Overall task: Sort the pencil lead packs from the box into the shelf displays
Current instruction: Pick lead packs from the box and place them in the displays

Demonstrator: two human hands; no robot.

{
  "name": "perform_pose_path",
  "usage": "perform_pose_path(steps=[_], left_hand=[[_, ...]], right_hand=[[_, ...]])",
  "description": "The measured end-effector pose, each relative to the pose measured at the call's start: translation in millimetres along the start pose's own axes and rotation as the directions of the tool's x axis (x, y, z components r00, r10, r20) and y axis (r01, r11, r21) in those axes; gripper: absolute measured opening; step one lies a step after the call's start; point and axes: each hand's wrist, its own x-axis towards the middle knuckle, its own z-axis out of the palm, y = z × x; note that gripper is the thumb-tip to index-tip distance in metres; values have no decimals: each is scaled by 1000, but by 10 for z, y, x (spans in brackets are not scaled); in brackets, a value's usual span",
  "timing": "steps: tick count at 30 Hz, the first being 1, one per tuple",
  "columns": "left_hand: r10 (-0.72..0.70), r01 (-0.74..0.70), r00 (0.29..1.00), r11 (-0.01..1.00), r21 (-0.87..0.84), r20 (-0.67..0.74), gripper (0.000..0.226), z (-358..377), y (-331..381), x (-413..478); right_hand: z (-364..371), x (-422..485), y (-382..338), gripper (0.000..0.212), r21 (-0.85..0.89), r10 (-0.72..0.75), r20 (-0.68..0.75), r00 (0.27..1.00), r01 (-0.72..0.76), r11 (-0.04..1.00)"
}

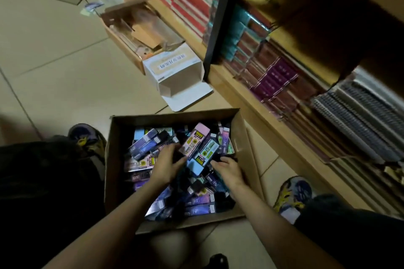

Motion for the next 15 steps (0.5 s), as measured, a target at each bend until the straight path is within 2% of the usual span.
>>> perform_pose_path(steps=[4,7,9,12,15], left_hand=[[-69,73,996,993,-92,49,56,119,87,257],[-145,144,989,985,-92,-2,50,204,69,346],[-182,180,983,982,-60,-31,46,241,64,373],[-208,215,975,971,-107,73,47,215,42,415],[-203,233,961,960,-156,187,34,145,12,394]], right_hand=[[198,132,-50,43,95,5,-91,996,4,995],[355,213,-123,36,66,12,-234,972,3,998],[469,247,-169,42,55,47,-274,960,-34,998],[616,294,-184,51,87,103,-300,948,-80,993],[672,322,-177,51,119,120,-299,947,-87,989]])
